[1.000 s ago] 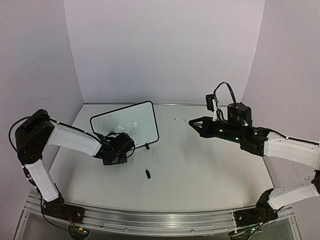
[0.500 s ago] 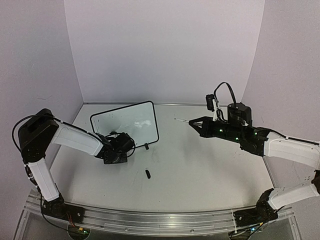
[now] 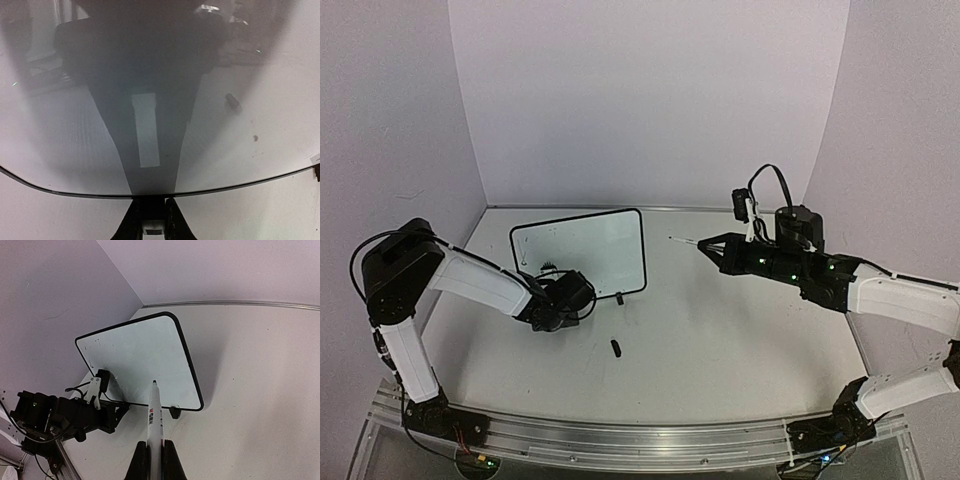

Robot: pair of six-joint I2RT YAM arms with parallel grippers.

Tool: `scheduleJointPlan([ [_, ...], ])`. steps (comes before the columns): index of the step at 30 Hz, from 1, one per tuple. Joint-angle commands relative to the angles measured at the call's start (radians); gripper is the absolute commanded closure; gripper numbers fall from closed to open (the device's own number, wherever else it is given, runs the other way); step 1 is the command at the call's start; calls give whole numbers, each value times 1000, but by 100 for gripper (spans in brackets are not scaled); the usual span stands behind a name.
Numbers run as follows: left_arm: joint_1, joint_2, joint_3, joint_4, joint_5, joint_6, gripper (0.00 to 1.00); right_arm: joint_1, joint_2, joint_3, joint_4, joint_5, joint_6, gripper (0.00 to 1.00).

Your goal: Write a sentence on the whiteboard

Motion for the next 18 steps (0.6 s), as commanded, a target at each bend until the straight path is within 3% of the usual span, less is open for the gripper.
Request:
scheduleJointPlan([
  [1,-78,-3,17,-43,14,-46,100,0,0,-7,33,2,6,100],
  [15,-204,58,127,-117,39,-153,100,1,-43,-16,32,-54,0,100],
  [16,-206,50,126,-119,41,-153,99,1,-43,-10,28,-84,-9,100],
  [18,-208,19,119,-126,45,-155,85,1,-45,2,13,-155,-18,100],
])
